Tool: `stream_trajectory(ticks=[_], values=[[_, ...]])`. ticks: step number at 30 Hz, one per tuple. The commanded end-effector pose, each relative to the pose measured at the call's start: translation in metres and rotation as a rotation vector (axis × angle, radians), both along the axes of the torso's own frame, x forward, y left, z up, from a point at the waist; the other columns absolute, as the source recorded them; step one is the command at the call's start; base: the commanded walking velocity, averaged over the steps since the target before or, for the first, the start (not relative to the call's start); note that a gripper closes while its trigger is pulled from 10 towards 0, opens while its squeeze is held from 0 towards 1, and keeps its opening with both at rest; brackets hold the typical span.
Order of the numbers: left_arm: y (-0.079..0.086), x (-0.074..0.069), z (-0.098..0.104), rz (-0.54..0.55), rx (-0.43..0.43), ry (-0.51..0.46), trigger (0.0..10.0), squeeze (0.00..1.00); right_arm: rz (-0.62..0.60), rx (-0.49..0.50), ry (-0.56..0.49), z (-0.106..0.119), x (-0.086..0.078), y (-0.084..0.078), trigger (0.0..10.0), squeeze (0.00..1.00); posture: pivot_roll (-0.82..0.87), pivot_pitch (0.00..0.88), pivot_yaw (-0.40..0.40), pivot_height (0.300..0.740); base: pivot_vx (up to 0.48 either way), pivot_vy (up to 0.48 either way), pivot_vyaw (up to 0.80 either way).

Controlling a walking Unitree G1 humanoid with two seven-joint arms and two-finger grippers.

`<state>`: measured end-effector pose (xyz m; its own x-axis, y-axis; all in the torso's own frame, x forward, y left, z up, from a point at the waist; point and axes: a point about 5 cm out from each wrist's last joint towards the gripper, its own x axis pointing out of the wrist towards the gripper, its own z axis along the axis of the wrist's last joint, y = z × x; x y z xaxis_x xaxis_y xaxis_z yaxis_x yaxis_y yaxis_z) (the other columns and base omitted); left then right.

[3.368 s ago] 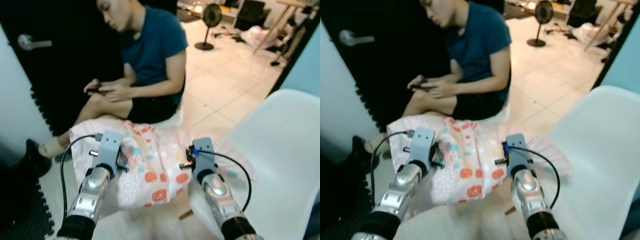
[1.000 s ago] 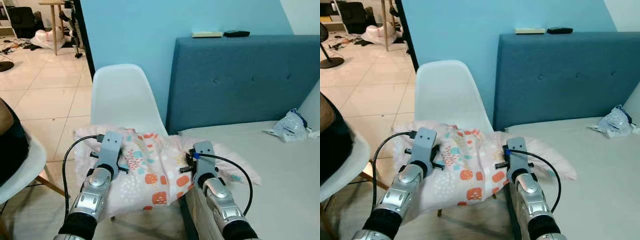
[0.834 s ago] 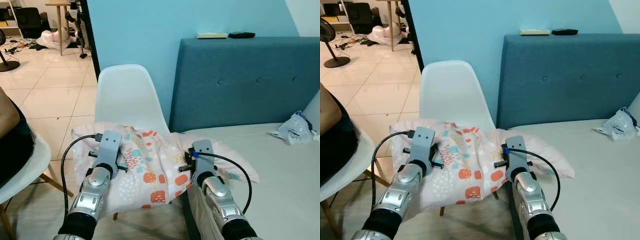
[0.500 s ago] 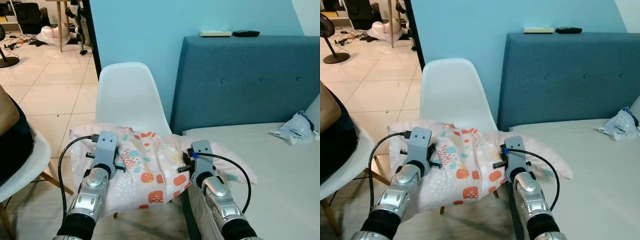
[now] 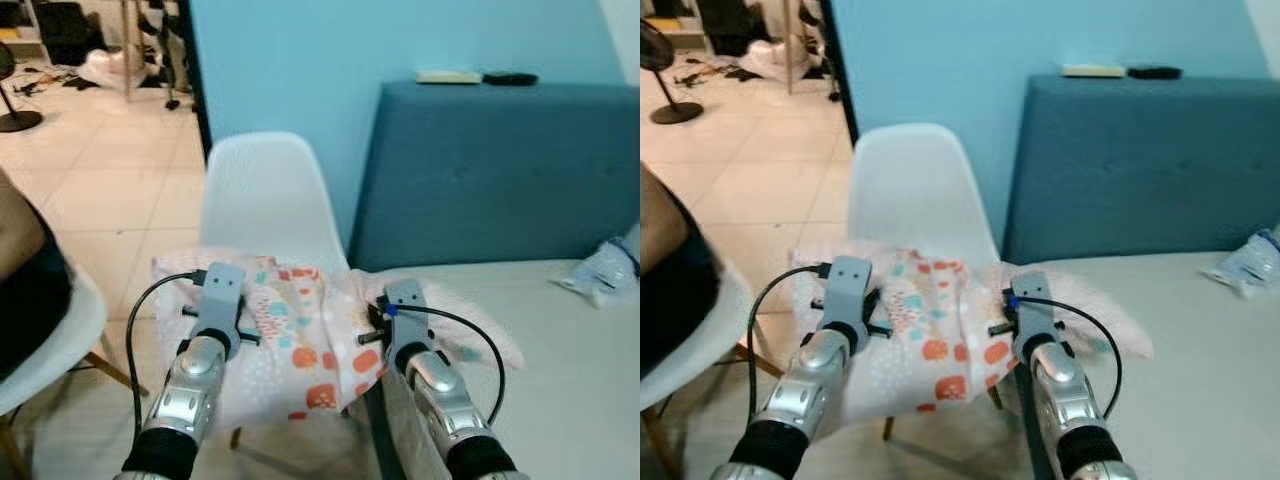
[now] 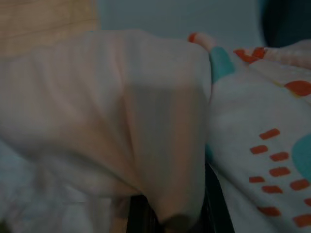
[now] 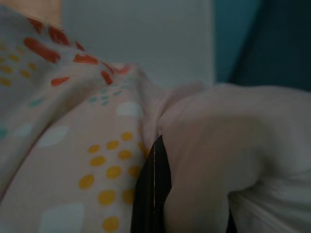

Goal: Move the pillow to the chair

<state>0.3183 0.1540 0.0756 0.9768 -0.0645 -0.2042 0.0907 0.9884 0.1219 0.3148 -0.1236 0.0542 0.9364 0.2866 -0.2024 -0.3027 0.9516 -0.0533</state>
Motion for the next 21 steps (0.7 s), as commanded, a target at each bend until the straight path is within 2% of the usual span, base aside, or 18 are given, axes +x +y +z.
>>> stream_trajectory(ticks=[1,10,18,21], values=[[-0.014,0.004,0.010,-0.045,-0.020,-0.050,10.0,0.00,0.028,-0.001,-0.045,0.009,0.004,0.003,10.0,0.00,-0.04,0.046,-0.017,0.740,0.345,0.000,0.00],[-0.012,0.004,0.011,-0.053,-0.015,-0.052,10.0,0.00,0.013,-0.001,-0.051,0.009,0.004,0.002,10.0,0.00,-0.04,0.038,-0.010,0.740,0.345,0.000,0.00],[-0.014,0.005,0.012,-0.063,-0.014,-0.055,10.0,0.00,-0.034,0.004,-0.049,0.010,0.005,-0.005,10.0,0.00,-0.05,0.027,-0.007,0.740,0.344,0.000,0.00],[-0.014,0.005,0.012,-0.066,-0.014,-0.054,10.0,0.00,-0.046,0.003,-0.042,0.009,0.006,-0.007,10.0,0.00,-0.05,0.025,-0.007,0.740,0.345,0.000,-0.80]])
